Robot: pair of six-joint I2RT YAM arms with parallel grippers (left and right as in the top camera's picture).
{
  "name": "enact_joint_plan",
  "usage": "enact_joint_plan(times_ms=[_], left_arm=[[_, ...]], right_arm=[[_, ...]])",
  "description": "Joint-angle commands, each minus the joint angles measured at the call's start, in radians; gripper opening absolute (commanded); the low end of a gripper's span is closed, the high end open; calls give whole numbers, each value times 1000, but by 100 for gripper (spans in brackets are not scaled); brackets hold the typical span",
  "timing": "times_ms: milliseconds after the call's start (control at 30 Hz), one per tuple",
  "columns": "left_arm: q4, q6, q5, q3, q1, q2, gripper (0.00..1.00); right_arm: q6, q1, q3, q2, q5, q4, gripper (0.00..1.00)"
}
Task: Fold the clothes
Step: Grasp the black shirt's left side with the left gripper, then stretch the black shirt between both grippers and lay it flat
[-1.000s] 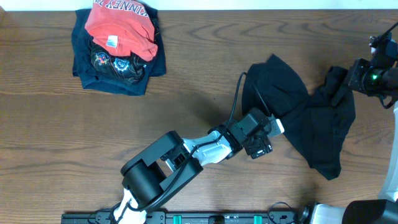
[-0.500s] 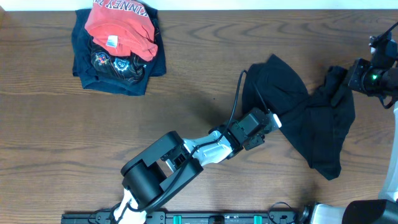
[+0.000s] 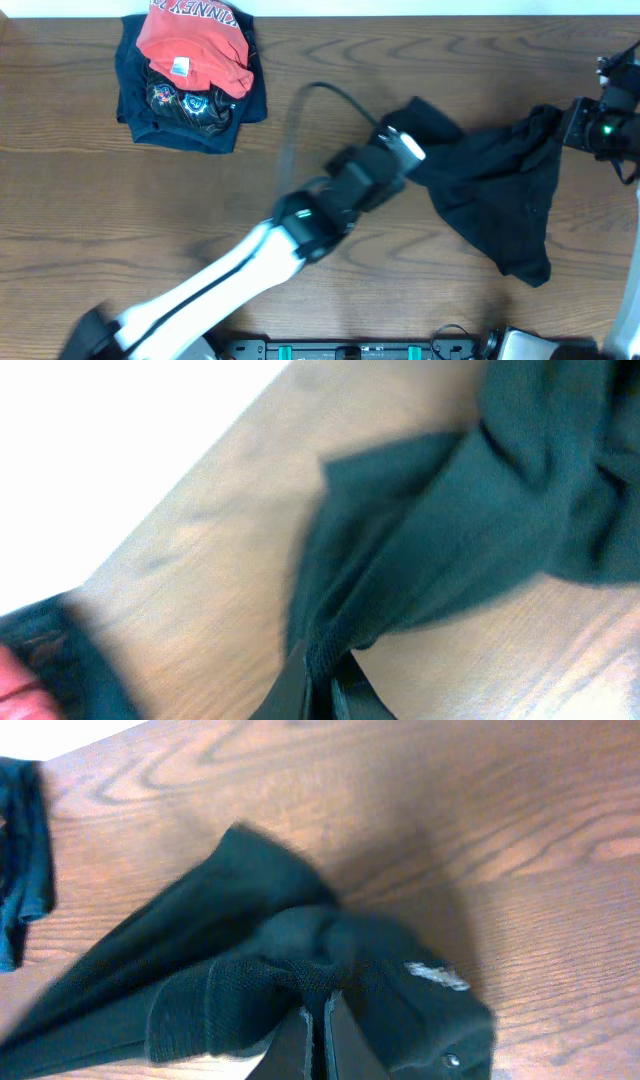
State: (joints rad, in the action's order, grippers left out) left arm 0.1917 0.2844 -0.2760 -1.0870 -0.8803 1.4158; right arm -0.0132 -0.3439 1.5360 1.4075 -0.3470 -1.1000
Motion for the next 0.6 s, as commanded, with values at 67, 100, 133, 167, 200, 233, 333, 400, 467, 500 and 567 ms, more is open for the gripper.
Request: enact_joint_plan(times_ms=[67, 100, 133, 167, 200, 233, 333, 400, 467, 500, 567], left_arm=[[96, -20, -132, -68, 52, -270, 6], [106, -20, -146, -74, 63, -317, 6], [108, -20, -162, -77, 72, -360, 6], [107, -19, -173, -77, 79, -390, 6], [107, -19, -190, -77, 87, -428, 6], [107, -15, -198, -77, 94, -456, 6], [108, -15, -217, -77, 106, -531, 6], [107, -15, -225, -77, 107, -573, 6], [108, -15, -242, -78, 107, -610, 6], [109, -15, -249, -79, 107, -626, 6], [115, -15, -269, -84, 107, -656, 6]], right_arm=[[64, -6, 8, -164, -27, -35, 1], [75, -6, 8, -189, -26, -40, 1], [79, -6, 8, -218, -22, -46, 1], [83, -6, 8, -243, -18, -49, 1], [82, -6, 9, -273, -11, -53, 1], [82, -6, 11, -298, -2, -60, 1], [83, -6, 30, -371, 46, -93, 1], [82, -6, 56, -419, 108, -129, 1], [82, -6, 84, -457, 177, -154, 1], [82, -6, 96, -472, 206, -162, 1], [82, -6, 126, -498, 234, -180, 1]])
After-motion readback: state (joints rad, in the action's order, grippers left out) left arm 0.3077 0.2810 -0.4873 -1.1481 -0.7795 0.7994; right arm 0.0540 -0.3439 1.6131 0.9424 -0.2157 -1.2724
